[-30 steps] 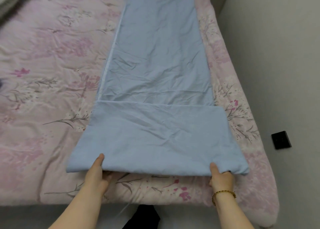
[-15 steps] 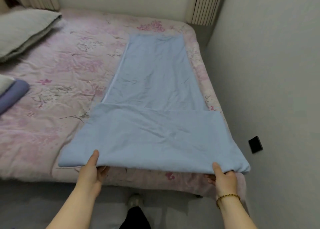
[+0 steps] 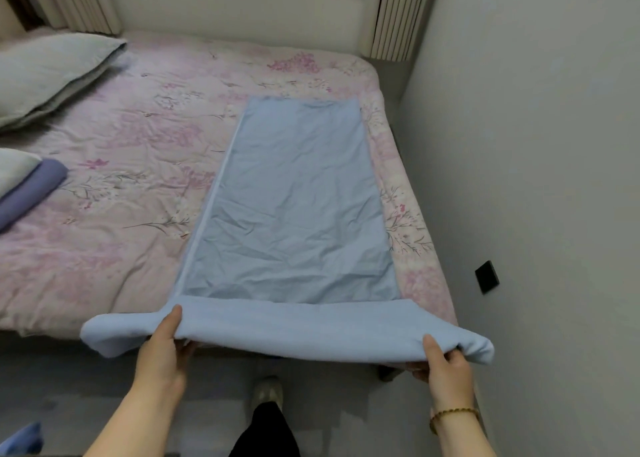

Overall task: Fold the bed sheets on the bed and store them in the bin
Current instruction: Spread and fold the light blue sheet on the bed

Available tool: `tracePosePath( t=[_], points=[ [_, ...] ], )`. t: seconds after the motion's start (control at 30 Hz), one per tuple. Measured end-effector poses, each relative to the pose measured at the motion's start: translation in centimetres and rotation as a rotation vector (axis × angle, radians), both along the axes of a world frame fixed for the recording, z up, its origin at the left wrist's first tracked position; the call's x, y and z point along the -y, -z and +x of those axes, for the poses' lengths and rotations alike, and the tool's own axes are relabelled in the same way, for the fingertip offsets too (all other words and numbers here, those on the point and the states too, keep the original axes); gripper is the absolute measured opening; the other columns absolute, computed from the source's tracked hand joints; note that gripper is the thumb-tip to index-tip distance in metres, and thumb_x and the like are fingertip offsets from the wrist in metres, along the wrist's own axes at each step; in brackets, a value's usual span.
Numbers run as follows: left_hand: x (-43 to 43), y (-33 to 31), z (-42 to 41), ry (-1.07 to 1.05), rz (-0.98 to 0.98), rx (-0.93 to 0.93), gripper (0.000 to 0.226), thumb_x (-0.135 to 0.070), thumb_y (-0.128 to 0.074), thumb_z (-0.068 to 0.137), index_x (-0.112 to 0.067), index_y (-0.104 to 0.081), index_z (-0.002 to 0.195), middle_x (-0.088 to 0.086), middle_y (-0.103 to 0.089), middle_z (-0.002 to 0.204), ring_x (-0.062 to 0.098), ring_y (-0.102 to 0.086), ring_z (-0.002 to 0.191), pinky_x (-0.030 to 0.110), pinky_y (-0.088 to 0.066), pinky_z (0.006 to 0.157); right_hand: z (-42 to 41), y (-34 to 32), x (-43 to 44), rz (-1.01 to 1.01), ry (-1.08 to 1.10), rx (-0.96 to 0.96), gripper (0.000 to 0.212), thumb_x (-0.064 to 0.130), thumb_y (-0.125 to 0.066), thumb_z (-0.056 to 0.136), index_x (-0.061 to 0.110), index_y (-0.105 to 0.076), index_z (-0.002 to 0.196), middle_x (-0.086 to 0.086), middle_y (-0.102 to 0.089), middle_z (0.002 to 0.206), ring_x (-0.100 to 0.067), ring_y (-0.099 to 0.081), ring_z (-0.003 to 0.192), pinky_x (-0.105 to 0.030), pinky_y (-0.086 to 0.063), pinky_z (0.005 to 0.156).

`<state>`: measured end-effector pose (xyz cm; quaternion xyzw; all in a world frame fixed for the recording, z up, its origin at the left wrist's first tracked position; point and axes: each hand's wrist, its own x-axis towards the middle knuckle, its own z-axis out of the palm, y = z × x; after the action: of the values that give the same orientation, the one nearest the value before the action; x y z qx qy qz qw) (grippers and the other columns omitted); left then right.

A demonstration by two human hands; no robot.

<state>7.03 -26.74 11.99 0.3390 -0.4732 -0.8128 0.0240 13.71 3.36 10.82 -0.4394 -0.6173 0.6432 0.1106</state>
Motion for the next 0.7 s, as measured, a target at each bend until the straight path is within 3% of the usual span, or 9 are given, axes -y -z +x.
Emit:
tracePosePath(
  t=[0.1,0.17,0.23,0.33,0.4,0.53,0.63,0.7],
  points=[
    [0.0,-0.2,-1.2,-0.027,-0.021,-0.015,0.033,-0.016,-0.045,0.096,-0.01,-0.043,0.128,-0.003,-0.055,0.087,0.009,-0.052,0.077,0.025,-0.046,0.07,-1.4,0.0,-0.4,0.07,-0.041,0.031,0.039,0.018,-0.051,0.093,-0.002,-0.051,0.126,-0.012,-0.057,0.118,-0.035,-0.052,0.112,-0.039,-0.047,0.083],
    [0.0,-0.3,-2.4,-0.035,-0.033,-0.004,0.023,-0.015,-0.046,0.095,-0.011,-0.043,0.117,-0.002,-0.054,0.086,0.009,-0.052,0.076,0.026,-0.048,0.071,-2.6,-0.1,-0.6,0.098,-0.05,0.053,0.038,0.023,-0.052,0.092,0.001,-0.055,0.123,-0.016,-0.06,0.114,-0.036,-0.055,0.107,-0.046,-0.045,0.093],
    [0.0,-0.3,-3.8,-0.037,-0.064,0.017,0.016,-0.016,-0.047,0.095,-0.009,-0.044,0.11,-0.002,-0.053,0.084,0.009,-0.052,0.075,0.019,-0.052,0.063,-4.0,-0.4,-0.7,0.094,-0.048,0.047,0.035,0.022,-0.052,0.092,0.0,-0.057,0.119,-0.015,-0.06,0.105,-0.034,-0.058,0.093,-0.04,-0.048,0.083],
    [0.0,-0.4,-6.4,-0.03,-0.095,0.024,0.01,-0.016,-0.046,0.095,-0.012,-0.053,0.089,-0.002,-0.057,0.079,0.008,-0.055,0.071,0.021,-0.05,0.066,-6.8,-0.7,-1.4,0.113,-0.05,0.026,0.029,0.02,-0.052,0.092,-0.003,-0.061,0.107,-0.019,-0.061,0.095,-0.02,-0.051,0.066,-0.028,-0.041,0.059],
    [0.1,-0.3,-8.8,-0.026,-0.122,0.023,0.014,-0.016,-0.046,0.095,-0.014,-0.052,0.082,-0.003,-0.061,0.071,0.007,-0.058,0.064,0.019,-0.051,0.061,-9.3,-0.9,-1.6,0.143,-0.049,0.022,0.021,0.02,-0.052,0.092,0.002,-0.061,0.097,-0.016,-0.061,0.086,-0.016,-0.048,0.062,-0.026,-0.038,0.056],
    [0.1,0.3,-14.2,-0.026,-0.171,0.028,0.013,-0.016,-0.047,0.094,-0.009,-0.048,0.105,-0.001,-0.053,0.078,0.01,-0.051,0.067,0.019,-0.046,0.062,-14.9,-1.7,-1.8,0.205,-0.051,-0.008,0.024,0.018,-0.05,0.093,0.007,-0.055,0.071,-0.005,-0.054,0.062,-0.015,-0.047,0.057,-0.023,-0.038,0.055],
    [-0.1,1.3,-18.8,-0.004,-0.228,0.034,0.023,-0.017,-0.047,0.094,-0.009,-0.05,0.116,0.004,-0.055,0.086,0.009,-0.05,0.066,0.018,-0.045,0.06,-19.6,-1.3,-2.0,0.221,-0.074,-0.006,0.027,0.018,-0.05,0.092,0.009,-0.054,0.067,-0.004,-0.054,0.054,-0.015,-0.05,0.052,-0.024,-0.04,0.058],
    [0.0,2.4,-21.9,0.031,-0.277,0.077,0.03,-0.017,-0.048,0.094,-0.003,-0.05,0.121,0.007,-0.056,0.09,0.011,-0.051,0.067,0.02,-0.045,0.063,-22.8,-0.4,-2.4,0.231,-0.058,0.017,0.031,0.02,-0.05,0.092,0.009,-0.054,0.063,0.001,-0.056,0.043,-0.007,-0.052,0.041,-0.023,-0.041,0.056]
  ],
)
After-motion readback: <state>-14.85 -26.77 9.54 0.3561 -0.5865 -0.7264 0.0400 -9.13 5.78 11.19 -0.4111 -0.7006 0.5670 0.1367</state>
